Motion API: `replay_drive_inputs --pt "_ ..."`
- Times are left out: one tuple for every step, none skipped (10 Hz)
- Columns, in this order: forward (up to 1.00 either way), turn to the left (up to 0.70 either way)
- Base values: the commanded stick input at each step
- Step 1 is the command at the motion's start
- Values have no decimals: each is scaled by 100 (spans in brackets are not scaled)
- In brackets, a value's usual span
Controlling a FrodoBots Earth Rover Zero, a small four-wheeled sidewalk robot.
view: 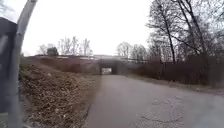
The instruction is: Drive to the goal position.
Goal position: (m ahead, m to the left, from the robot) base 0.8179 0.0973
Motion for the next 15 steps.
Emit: replay_drive_inputs --pt "34 16" --pt "41 23" --pt "45 27" --pt "45 27" --pt "45 27" --pt "45 23" --pt "45 17" --pt "45 11" --pt "45 5" --pt "45 0" --pt "45 0" --pt "45 0" --pt "45 0" --pt "45 8" --pt "45 19"
